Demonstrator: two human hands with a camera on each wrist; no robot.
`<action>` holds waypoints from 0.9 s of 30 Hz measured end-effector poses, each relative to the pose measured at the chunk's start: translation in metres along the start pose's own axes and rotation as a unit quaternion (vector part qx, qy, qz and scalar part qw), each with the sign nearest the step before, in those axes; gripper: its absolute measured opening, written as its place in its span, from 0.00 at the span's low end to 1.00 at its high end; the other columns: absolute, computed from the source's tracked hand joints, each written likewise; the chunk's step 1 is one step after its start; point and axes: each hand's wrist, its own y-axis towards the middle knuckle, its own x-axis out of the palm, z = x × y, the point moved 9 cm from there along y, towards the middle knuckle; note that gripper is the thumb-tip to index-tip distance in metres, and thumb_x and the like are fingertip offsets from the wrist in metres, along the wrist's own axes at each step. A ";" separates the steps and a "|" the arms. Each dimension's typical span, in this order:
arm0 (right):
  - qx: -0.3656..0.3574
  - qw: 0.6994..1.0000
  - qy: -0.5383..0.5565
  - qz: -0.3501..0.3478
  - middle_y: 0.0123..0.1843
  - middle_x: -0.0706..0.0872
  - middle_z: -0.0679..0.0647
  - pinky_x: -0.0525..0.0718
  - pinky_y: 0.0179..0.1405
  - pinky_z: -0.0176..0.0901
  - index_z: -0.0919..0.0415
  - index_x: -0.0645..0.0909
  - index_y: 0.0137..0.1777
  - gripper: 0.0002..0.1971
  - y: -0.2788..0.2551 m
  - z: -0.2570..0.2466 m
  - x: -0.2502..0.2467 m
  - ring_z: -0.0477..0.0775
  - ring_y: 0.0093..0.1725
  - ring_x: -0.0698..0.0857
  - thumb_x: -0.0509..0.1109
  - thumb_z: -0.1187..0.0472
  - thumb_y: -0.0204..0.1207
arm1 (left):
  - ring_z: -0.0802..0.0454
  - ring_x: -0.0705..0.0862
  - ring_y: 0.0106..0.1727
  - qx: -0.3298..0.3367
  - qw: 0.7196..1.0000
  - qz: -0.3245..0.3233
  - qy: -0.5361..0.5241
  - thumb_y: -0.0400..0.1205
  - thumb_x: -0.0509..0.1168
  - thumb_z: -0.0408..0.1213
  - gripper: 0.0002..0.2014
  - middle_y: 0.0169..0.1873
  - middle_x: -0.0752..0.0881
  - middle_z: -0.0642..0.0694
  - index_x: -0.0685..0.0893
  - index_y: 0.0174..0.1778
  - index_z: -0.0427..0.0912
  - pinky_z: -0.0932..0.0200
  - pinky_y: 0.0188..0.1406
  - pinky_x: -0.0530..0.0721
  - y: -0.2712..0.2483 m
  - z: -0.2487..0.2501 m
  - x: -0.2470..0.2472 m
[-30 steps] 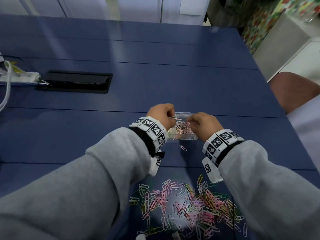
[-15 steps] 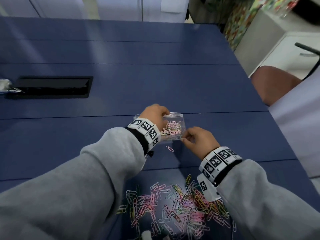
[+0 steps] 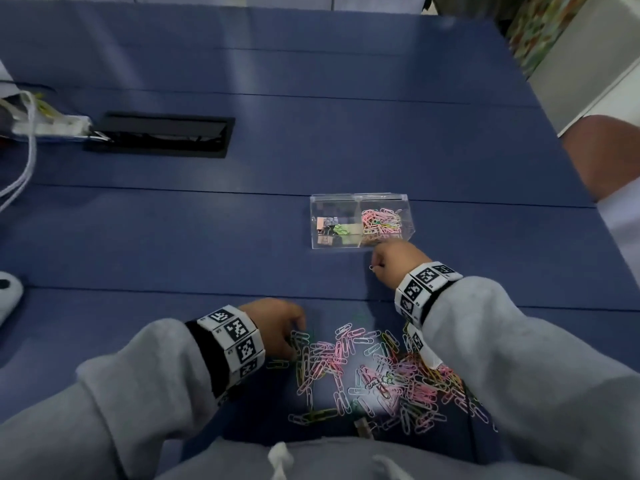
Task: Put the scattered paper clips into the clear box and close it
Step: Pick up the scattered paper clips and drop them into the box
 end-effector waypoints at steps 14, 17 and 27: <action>0.000 0.989 0.118 0.086 0.39 0.85 0.49 0.86 0.49 0.49 0.51 0.78 0.35 0.06 -0.027 -0.005 -0.040 0.55 0.44 0.85 0.67 0.62 0.71 | 0.52 0.73 0.45 0.003 0.998 0.064 -0.004 0.74 0.68 0.36 0.10 0.41 0.75 0.53 0.76 0.48 0.49 0.61 0.40 0.71 0.007 0.014 0.008; -0.012 0.968 0.159 0.196 0.40 0.84 0.49 0.85 0.50 0.47 0.56 0.81 0.42 0.03 -0.024 -0.008 -0.084 0.53 0.43 0.84 0.67 0.63 0.73 | 0.52 0.73 0.44 0.004 0.998 0.063 0.013 0.74 0.66 0.35 0.14 0.30 0.71 0.56 0.68 0.29 0.51 0.61 0.33 0.70 0.009 0.017 0.006; -0.002 0.978 0.109 0.178 0.57 0.83 0.58 0.77 0.57 0.44 0.60 0.84 0.54 0.12 -0.013 0.001 -0.078 0.58 0.57 0.82 0.61 0.68 0.76 | 0.55 0.78 0.38 -0.004 0.988 0.117 -0.099 0.70 0.67 0.32 0.13 0.28 0.77 0.58 0.73 0.26 0.52 0.60 0.41 0.81 0.009 0.001 -0.014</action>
